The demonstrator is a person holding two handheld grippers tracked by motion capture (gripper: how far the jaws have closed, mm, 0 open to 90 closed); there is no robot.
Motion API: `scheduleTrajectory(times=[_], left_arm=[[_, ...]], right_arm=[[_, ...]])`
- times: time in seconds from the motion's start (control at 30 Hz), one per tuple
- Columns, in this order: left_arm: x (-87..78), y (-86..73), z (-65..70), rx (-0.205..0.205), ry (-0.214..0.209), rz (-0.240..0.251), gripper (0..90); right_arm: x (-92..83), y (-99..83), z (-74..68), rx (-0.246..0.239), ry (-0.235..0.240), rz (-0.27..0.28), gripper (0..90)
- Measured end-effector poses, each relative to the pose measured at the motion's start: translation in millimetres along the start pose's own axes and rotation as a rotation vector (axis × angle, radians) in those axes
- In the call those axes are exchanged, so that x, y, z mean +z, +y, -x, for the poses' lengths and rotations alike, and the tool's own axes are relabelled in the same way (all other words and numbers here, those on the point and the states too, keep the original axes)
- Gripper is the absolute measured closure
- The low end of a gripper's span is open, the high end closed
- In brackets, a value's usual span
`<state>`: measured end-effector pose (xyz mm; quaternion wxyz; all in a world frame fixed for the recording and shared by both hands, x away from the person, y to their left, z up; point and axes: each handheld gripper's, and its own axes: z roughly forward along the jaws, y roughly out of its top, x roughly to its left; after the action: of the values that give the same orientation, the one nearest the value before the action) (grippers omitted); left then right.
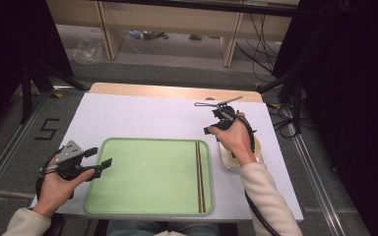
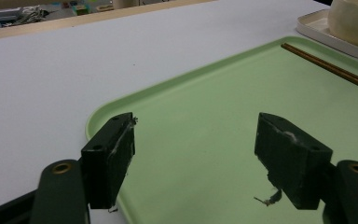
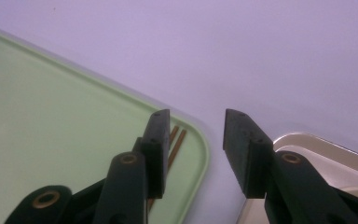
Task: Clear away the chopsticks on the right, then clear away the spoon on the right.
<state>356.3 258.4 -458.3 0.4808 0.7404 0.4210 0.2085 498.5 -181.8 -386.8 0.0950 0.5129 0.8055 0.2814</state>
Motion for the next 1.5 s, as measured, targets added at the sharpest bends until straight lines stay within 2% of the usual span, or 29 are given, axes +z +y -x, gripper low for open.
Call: scheduleTrajectory(times=[0.13, 0.23, 0.27, 0.3, 0.33, 0.37, 0.4, 0.43, 0.6, 0.63, 0.7, 0.77, 0.8, 0.83, 0.87, 0.9, 0.97, 1.0, 1.03, 1.07, 1.1, 1.13, 1.17, 1.23, 1.27, 1.3, 1.33, 1.43, 1.5], left_arm=[[0.4, 0.1, 0.1, 0.001, -0.006, 0.003, 28.6], [-0.3, -0.1, 1.1, -0.005, -0.004, 0.005, 28.6], [-0.9, 0.0, 1.3, -0.003, -0.001, 0.005, 28.6], [-1.3, 0.0, 1.3, -0.002, 0.002, 0.010, 28.6], [-2.2, 0.2, 1.0, 0.006, 0.004, 0.008, 28.6], [-2.1, 0.0, 0.8, 0.003, 0.007, 0.008, 28.6], [-2.1, -0.7, 0.3, -0.012, 0.007, 0.006, 28.6], [-1.9, -0.9, 0.1, -0.013, 0.008, 0.006, 28.6], [0.1, 1.1, 1.2, 0.000, -0.001, 0.008, 28.6], [1.0, 1.0, 1.9, 0.003, -0.006, 0.002, 28.6], [1.6, 1.2, 0.8, 0.013, -0.015, 0.002, 28.6], [1.2, 1.6, 1.2, 0.004, -0.014, 0.010, 28.6], [1.4, 1.4, 1.2, 0.004, -0.018, 0.008, 28.6], [1.6, 1.3, 1.0, 0.001, -0.020, 0.009, 28.6], [1.7, 1.2, 0.7, 0.001, -0.021, 0.010, 28.6], [1.4, 1.2, 0.9, 0.001, -0.018, 0.008, 28.6], [0.9, 1.2, 0.9, 0.002, -0.017, 0.011, 28.6], [0.7, 1.8, 0.2, 0.014, -0.018, 0.010, 28.6], [1.1, 1.8, 0.5, 0.009, -0.017, 0.011, 28.6], [2.0, 1.9, 0.9, 0.009, -0.017, 0.009, 28.6], [2.5, 2.0, 1.1, 0.010, -0.018, 0.007, 28.6], [3.2, 2.0, 1.9, 0.003, -0.018, 0.005, 28.6], [3.4, 2.1, 1.9, 0.005, -0.018, 0.007, 28.6], [2.6, 2.1, 1.2, 0.011, -0.016, 0.006, 28.6], [2.2, 2.0, 0.7, 0.012, -0.013, 0.003, 28.6], [2.1, 1.8, 1.0, 0.004, -0.011, 0.002, 28.6], [2.1, 1.6, 0.8, 0.007, -0.016, 0.008, 28.6], [1.3, 1.5, 1.0, 0.014, -0.015, 0.005, 28.6], [1.0, 1.0, 1.0, 0.001, -0.012, 0.008, 28.6]], right_arm=[[-6.0, -0.3, 5.6, 0.036, -0.018, 0.020, 62.3], [-8.8, 0.7, 10.2, 0.022, -0.027, 0.022, 62.2], [-9.7, 0.7, 9.6, 0.034, -0.020, 0.028, 62.2], [-11.3, 0.1, 12.1, 0.000, -0.025, 0.037, 62.2], [-12.2, 0.1, 12.3, -0.008, -0.021, 0.038, 62.2], [-13.8, 0.6, 11.0, 0.015, -0.013, 0.035, 62.2], [-13.7, 0.7, 12.2, -0.002, -0.015, 0.040, 62.2], [-14.3, 1.3, 11.2, 0.018, -0.020, 0.045, 62.2], [-15.1, 0.8, 19.8, 0.006, -0.016, 0.053, 62.0], [-16.0, 0.0, 20.2, 0.027, -0.025, 0.055, 62.0], [-19.5, -1.0, 23.9, 0.036, -0.043, 0.061, 61.9], [-22.8, -0.6, 26.8, 0.054, -0.022, 0.066, 61.9], [-25.0, 0.2, 26.1, 0.067, -0.085, 0.053, 61.9], [-27.0, -0.3, 29.1, 0.064, -0.093, 0.060, 61.8], [-28.9, -0.5, 30.8, 0.082, -0.098, 0.061, 61.8], [-31.2, -0.9, 31.0, 0.107, -0.092, 0.064, 61.8], [-33.8, -1.1, 36.6, 0.122, -0.111, 0.072, 61.8], [-34.3, -1.7, 39.7, 0.121, -0.104, 0.078, 61.9], [-35.2, -2.2, 42.7, 0.130, -0.115, 0.079, 61.9], [-34.9, -2.8, 45.2, 0.134, -0.103, 0.093, 61.9], [-34.8, -3.8, 49.6, 0.126, -0.102, 0.093, 61.9], [-35.4, -3.9, 49.1, 0.154, -0.120, 0.076, 61.9], [-35.4, -5.0, 53.3, 0.141, -0.114, 0.079, 61.8], [-35.4, -5.7, 55.3, 0.177, -0.106, 0.074, 61.8], [-35.7, -6.0, 56.4, 0.177, -0.105, 0.073, 61.8], [-34.1, -7.2, 60.9, 0.129, -0.106, 0.082, 61.8], [-34.0, -7.4, 59.4, 0.150, -0.116, 0.082, 61.8], [-33.2, -6.7, 58.4, 0.153, -0.114, 0.080, 61.8], [-31.0, -6.6, 60.0, 0.125, -0.120, 0.109, 61.7]])
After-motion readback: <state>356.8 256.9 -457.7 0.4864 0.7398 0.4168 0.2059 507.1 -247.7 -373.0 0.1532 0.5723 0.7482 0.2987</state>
